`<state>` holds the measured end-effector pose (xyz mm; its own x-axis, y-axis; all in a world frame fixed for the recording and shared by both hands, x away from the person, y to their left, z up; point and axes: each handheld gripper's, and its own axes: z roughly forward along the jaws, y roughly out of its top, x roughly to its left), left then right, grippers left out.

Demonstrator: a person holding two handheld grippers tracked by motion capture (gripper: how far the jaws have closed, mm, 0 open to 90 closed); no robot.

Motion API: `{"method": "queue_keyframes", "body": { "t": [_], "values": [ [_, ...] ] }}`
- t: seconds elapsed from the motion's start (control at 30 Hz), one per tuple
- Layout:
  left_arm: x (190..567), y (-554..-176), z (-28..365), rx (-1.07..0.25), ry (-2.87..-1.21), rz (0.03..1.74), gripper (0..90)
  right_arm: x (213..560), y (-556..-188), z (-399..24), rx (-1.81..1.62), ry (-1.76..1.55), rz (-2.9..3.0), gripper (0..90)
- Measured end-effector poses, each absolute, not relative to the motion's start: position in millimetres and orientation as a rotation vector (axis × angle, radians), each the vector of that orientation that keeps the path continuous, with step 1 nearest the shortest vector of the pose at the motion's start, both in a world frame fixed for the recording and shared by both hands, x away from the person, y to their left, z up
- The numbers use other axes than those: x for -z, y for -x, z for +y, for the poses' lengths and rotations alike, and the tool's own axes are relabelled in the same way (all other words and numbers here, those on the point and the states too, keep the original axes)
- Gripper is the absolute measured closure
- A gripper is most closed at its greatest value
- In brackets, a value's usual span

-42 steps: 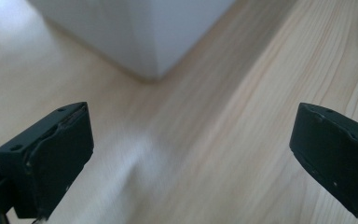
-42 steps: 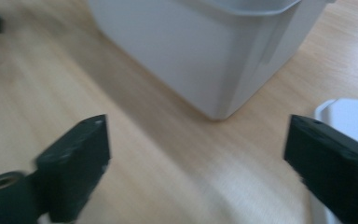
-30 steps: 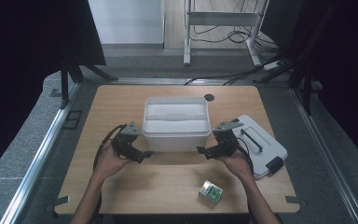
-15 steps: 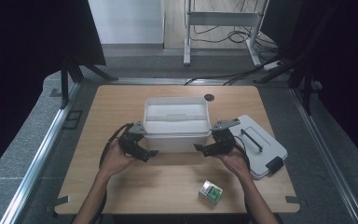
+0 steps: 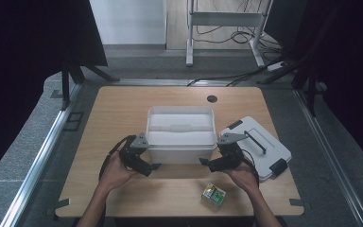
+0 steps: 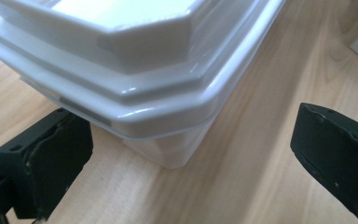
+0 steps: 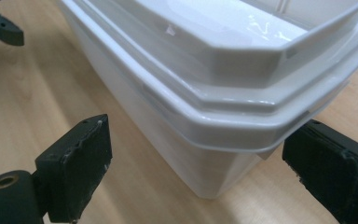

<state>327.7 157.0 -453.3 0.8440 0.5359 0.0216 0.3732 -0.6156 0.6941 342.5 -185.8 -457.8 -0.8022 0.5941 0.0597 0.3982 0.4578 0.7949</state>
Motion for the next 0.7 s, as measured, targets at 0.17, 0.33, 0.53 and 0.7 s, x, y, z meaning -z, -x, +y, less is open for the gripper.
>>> {"method": "queue_keyframes", "body": {
  "t": [0.17, 0.33, 0.53, 0.7],
  "values": [
    [452.1, -312.3, 157.0, -0.278, -2.307, 0.649, 0.0, 456.7, -325.0, -186.9, -1.264, -0.852, 2.495, 7.5],
    [451.5, -305.1, 155.5, -0.274, -2.309, 0.653, 0.0, 455.2, -313.9, -187.3, -1.251, -0.866, 2.502, 6.6],
    [446.6, -305.9, 165.7, -0.263, -2.308, 0.602, 0.0, 452.5, -314.9, -198.2, -1.225, -0.865, 2.525, 7.2],
    [445.0, -310.2, 182.3, -0.263, -2.328, 0.599, 0.0, 467.4, -316.8, -214.1, -1.124, -0.922, 2.523, 0.7]
  ]
}}
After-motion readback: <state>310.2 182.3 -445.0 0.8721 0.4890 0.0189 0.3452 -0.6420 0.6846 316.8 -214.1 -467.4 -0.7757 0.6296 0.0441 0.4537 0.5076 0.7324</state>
